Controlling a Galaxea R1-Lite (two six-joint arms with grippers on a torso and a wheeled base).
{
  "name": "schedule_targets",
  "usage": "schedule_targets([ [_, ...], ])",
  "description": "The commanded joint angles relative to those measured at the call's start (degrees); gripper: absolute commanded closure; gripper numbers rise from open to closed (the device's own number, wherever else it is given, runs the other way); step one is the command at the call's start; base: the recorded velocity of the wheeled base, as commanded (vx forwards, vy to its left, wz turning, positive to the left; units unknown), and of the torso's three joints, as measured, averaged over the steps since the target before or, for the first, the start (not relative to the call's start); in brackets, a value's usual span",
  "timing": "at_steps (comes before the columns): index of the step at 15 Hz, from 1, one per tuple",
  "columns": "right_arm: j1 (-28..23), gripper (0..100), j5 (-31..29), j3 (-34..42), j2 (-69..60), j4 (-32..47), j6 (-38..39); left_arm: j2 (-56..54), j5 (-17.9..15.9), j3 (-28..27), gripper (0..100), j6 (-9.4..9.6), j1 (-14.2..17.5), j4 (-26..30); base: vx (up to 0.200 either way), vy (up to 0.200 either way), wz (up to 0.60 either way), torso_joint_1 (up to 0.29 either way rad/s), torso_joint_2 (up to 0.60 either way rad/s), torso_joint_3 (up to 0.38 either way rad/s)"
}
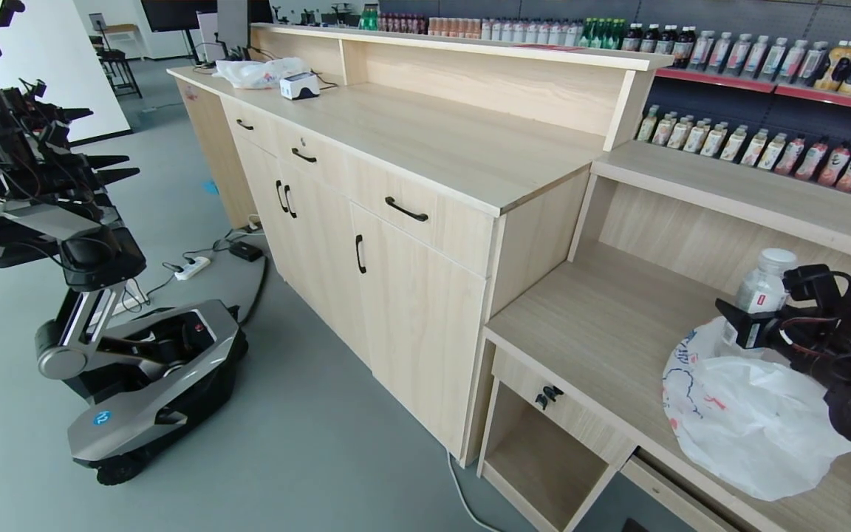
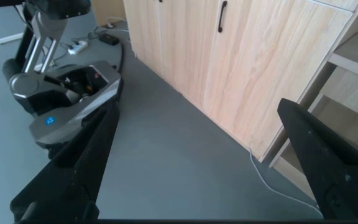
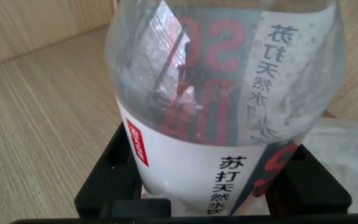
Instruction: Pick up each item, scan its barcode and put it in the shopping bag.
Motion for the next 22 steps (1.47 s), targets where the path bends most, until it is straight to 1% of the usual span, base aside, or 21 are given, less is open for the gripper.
schedule_targets([
  [1, -2.1, 100, 1.0, 3.1, -3.8, 0.1, -0.3, 0.0, 0.0, 0.0, 0, -0.03, 0.0, 0.0, 0.000, 0.000, 0.00, 0.000, 0.00, 0.000],
  [3, -3.6, 100, 1.4, 5.2, -2.1, -0.7, -1.1, 0.0, 0.0, 0.0, 0, -0.03, 0.0, 0.0, 0.000, 0.000, 0.00, 0.000, 0.00, 0.000],
  [5, -3.8, 100, 1.9, 4.8, 1.5, -4.6, -1.0, 0.0, 0.0, 0.0, 0, -0.03, 0.0, 0.0, 0.000, 0.000, 0.00, 0.000, 0.00, 0.000],
  [7, -3.8, 100, 4.8, 4.3, 5.0, -8.7, -1.2, 0.0, 0.0, 0.0, 0, -0.03, 0.0, 0.0, 0.000, 0.000, 0.00, 0.000, 0.00, 0.000],
  [22, -4.6, 100, 5.4, 2.1, 10.6, -8.8, -2.3, 0.0, 0.0, 0.0, 0, -0.03, 0.0, 0.0, 0.000, 0.000, 0.00, 0.000, 0.00, 0.000],
])
